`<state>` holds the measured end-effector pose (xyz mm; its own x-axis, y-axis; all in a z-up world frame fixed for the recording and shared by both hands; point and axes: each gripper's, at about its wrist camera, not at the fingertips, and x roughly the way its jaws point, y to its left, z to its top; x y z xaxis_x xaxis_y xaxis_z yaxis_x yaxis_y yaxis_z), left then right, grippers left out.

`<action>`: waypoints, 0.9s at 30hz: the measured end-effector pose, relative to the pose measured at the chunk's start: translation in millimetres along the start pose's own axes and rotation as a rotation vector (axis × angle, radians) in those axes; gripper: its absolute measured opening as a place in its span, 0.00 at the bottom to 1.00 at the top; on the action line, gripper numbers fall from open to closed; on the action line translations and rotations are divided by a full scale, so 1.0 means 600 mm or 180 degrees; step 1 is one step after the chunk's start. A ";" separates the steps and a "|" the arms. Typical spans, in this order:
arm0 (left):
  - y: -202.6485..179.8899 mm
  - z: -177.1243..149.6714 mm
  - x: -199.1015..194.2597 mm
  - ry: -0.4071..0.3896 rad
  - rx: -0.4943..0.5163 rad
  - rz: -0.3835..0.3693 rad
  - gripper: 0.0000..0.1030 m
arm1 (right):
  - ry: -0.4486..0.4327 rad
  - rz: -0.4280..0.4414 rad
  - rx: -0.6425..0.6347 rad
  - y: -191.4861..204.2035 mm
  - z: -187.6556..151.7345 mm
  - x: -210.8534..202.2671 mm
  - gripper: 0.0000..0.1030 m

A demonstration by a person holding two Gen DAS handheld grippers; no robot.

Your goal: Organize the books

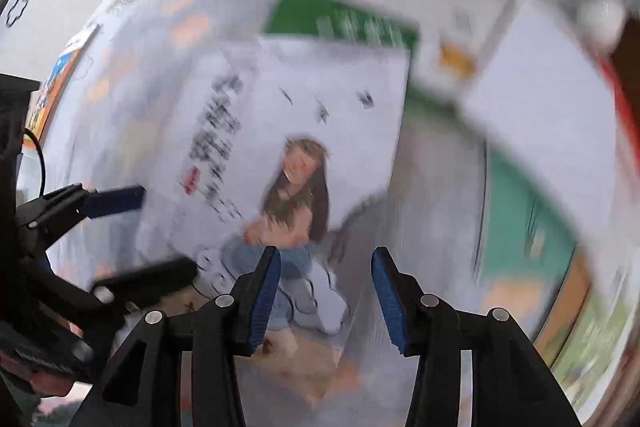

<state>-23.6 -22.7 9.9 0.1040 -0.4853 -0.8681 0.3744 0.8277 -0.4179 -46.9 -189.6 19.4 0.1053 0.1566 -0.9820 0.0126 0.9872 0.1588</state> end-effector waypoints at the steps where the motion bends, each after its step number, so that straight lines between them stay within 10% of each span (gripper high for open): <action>1: 0.002 -0.002 -0.005 -0.0016 -0.0054 0.0010 0.91 | 0.0003 0.0052 0.0099 -0.012 -0.010 0.002 0.46; 6: 0.054 -0.011 -0.022 -0.0087 -0.0521 -0.0251 0.90 | -0.0215 0.0051 0.0203 -0.034 -0.031 -0.003 0.59; 15: 0.017 -0.017 -0.018 -0.0096 -0.0238 -0.0196 0.86 | -0.0410 0.0247 0.0062 -0.003 -0.075 -0.013 0.37; 21: 0.057 -0.015 -0.081 -0.0458 -0.0801 -0.1663 0.86 | -0.0460 0.0736 0.0465 -0.039 -0.072 -0.009 0.38; 23: 0.049 -0.007 -0.060 -0.0382 -0.0754 -0.1458 0.85 | -0.0471 0.0893 0.0611 -0.042 -0.078 -0.009 0.38; 25: 0.042 -0.009 -0.018 -0.0182 -0.0632 -0.1003 0.70 | -0.0484 0.0990 0.0720 -0.051 -0.084 -0.011 0.38; 27: 0.041 -0.014 0.023 0.0022 -0.0712 -0.1051 0.34 | -0.0497 0.1016 0.0757 -0.053 -0.090 -0.013 0.38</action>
<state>-20.9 -6.7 -14.8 0.0052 -0.7344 -0.6787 0.1766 0.6688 -0.7222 -101.5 -220.8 16.3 0.2902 0.4289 -0.8555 0.1820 0.8529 0.4893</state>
